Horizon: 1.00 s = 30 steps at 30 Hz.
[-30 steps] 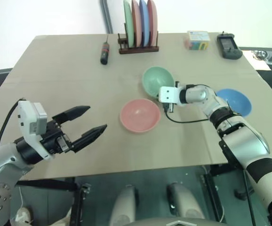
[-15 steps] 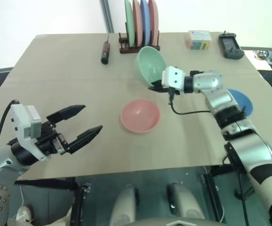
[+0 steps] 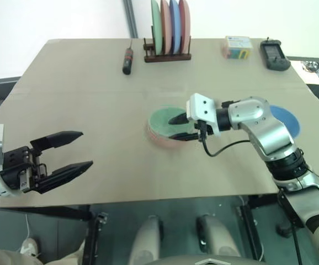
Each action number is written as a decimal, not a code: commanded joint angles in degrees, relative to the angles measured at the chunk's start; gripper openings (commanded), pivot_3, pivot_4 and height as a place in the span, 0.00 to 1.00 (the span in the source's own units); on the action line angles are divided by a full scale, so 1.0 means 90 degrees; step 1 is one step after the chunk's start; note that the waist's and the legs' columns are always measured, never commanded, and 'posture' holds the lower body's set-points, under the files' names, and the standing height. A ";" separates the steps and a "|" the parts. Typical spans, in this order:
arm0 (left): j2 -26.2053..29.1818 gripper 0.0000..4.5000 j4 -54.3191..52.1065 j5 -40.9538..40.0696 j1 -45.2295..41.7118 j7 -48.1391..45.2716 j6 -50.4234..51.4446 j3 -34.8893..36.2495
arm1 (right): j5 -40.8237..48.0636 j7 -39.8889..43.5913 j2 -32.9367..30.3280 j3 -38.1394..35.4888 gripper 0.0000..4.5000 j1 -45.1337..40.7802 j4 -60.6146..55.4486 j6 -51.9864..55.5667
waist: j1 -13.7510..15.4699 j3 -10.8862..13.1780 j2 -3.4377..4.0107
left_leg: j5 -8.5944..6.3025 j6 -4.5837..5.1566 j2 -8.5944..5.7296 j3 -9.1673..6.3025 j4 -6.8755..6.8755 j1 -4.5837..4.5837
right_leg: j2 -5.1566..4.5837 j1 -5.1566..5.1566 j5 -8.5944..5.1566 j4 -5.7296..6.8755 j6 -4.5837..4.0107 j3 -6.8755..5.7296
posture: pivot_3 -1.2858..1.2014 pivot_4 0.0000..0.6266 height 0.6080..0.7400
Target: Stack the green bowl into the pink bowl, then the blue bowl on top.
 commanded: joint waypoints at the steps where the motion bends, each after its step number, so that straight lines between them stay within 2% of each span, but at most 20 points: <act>1: 0.0017 1.00 -0.0122 -0.0064 -0.0358 0.0111 -0.0119 -0.0337 | 0.0436 -0.0617 -0.0095 -0.0782 0.76 0.0148 -0.0849 0.0886 | 0.0005 0.0000 0.0000 | 0.0000 0.0000 -0.0001 0.0000 -0.0001 -0.0002 | -0.0001 -0.0001 0.0000 0.0000 0.0000 0.0000 | 0.52 0.24 1.00; 2: -0.0013 1.00 -0.0135 -0.0044 -0.0480 0.0155 -0.0134 -0.0466 | 0.0568 -0.0756 -0.0168 -0.0983 0.84 0.0241 -0.1042 0.1180 | -0.0003 -0.0001 -0.0002 | 0.0000 0.0000 -0.0003 0.0001 -0.0002 -0.0003 | -0.0002 -0.0001 0.0001 0.0000 0.0000 0.0002 | 0.52 0.24 1.00; 6: -0.0176 1.00 -0.0181 0.0097 -0.1564 0.0384 -0.0278 -0.1644 | 0.0351 -0.1614 -0.1052 -0.2312 0.84 0.1266 -0.1775 0.1888 | 0.0135 -0.0003 -0.0005 | 0.0000 0.0000 -0.0010 -0.0003 -0.0001 -0.0005 | -0.0005 0.0003 0.0000 -0.0006 0.0001 0.0001 | 0.52 0.24 1.00; 10: -0.0287 1.00 0.0117 0.0227 -0.2572 0.0362 -0.0326 -0.2426 | -0.0313 -0.2808 -0.1539 -0.2922 0.84 0.1970 -0.1566 0.2492 | 0.0172 -0.0009 -0.0016 | 0.0000 0.0000 -0.0011 0.0003 0.0004 -0.0005 | -0.0004 0.0005 -0.0001 -0.0009 0.0002 0.0004 | 0.52 0.24 1.00; 17: -0.0330 1.00 0.0664 0.0439 -0.3423 0.0083 -0.0445 -0.3003 | -0.0295 -0.3782 -0.1119 -0.3091 0.84 0.2248 -0.0923 0.3215 | -0.0120 -0.0008 -0.0013 | 0.0000 0.0002 0.0004 0.0023 -0.0005 0.0011 | 0.0023 -0.0004 0.0009 0.0007 0.0019 0.0037 | 0.52 0.24 1.00; 23: -0.0258 1.00 0.0737 0.0435 -0.3455 -0.0021 -0.0423 -0.2988 | -0.0035 -0.3898 -0.0857 -0.2997 0.84 0.2251 -0.0814 0.3403 | -0.0122 -0.0007 -0.0012 | 0.0000 0.0002 0.0002 0.0021 -0.0004 0.0002 | 0.0021 -0.0005 0.0009 0.0002 0.0020 0.0038 | 0.52 0.24 1.00; 27: -0.0260 1.00 0.0594 0.0416 -0.3312 0.0007 -0.0412 -0.2942 | -0.0086 -0.4032 -0.0837 -0.2885 0.84 0.2262 -0.0405 0.3107 | -0.0110 -0.0007 -0.0012 | 0.0000 0.0002 0.0002 0.0020 -0.0004 0.0002 | 0.0021 -0.0004 0.0008 0.0001 0.0018 0.0037 | 0.52 0.24 1.00; 28: -0.0259 1.00 0.0559 0.0407 -0.3280 0.0021 -0.0406 -0.2926 | -0.0094 -0.4038 -0.0848 -0.2854 0.73 0.2252 -0.0315 0.3016 | -0.0109 -0.0007 -0.0012 | 0.0000 0.0002 0.0002 0.0020 -0.0004 0.0002 | 0.0021 -0.0004 0.0008 0.0001 0.0018 0.0037 | 0.52 0.24 1.00; 30: -0.0249 1.00 0.0491 0.0383 -0.3225 0.0071 -0.0382 -0.2883 | -0.0083 -0.4061 -0.0852 -0.2833 0.59 0.2210 -0.0189 0.2895 | -0.0107 -0.0007 -0.0012 | 0.0000 0.0002 0.0002 0.0020 -0.0004 0.0002 | 0.0021 -0.0004 0.0007 0.0000 0.0017 0.0038 | 0.52 0.24 1.00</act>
